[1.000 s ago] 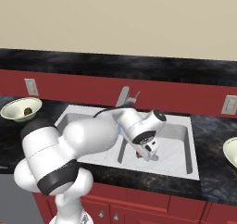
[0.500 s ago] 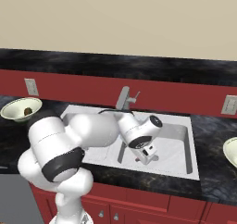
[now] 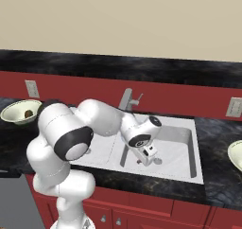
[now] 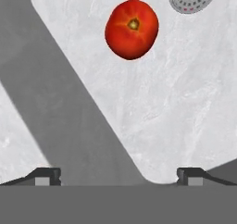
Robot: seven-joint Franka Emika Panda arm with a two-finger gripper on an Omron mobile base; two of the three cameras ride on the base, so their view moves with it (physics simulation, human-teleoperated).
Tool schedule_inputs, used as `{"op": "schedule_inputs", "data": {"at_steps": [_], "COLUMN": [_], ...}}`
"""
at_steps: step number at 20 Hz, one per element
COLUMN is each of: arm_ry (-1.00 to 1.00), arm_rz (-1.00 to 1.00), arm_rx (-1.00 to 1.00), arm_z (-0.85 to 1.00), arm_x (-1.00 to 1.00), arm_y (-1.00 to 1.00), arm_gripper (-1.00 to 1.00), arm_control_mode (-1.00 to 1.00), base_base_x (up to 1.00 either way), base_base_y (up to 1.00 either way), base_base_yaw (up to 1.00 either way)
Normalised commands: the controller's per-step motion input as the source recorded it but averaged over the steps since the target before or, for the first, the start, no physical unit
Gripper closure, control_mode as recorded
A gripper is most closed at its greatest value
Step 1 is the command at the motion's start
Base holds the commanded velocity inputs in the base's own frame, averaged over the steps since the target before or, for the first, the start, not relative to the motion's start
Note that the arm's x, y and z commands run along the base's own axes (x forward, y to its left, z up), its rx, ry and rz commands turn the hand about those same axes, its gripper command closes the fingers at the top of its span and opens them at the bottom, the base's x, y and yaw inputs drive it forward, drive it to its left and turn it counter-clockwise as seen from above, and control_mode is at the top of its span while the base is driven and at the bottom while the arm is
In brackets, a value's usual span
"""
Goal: Pick the tomatos from the sink and place them in one bowl. Place the kiwi in the other bowl. Then turn off the sink faucet.
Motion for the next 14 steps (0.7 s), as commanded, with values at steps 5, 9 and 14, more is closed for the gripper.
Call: {"op": "schedule_inputs", "data": {"at_steps": [5,9,14], "arm_ry": [0.02,0.01,0.01], "arm_rz": [0.00,0.00,-0.01], "arm_rx": [0.00,0.00,0.00], "arm_z": [-0.09,-0.19,-0.25], "arm_x": [0.27,0.15,0.15], "arm_y": [-0.04,-0.07,-0.06], "arm_gripper": [-1.00,-1.00,-1.00], "arm_control_mode": [-1.00,-1.00,-1.00], "base_base_x": [0.00,0.00,0.00], "base_base_y": [0.00,0.00,0.00], "base_base_yaw": [0.00,0.00,0.00]}}
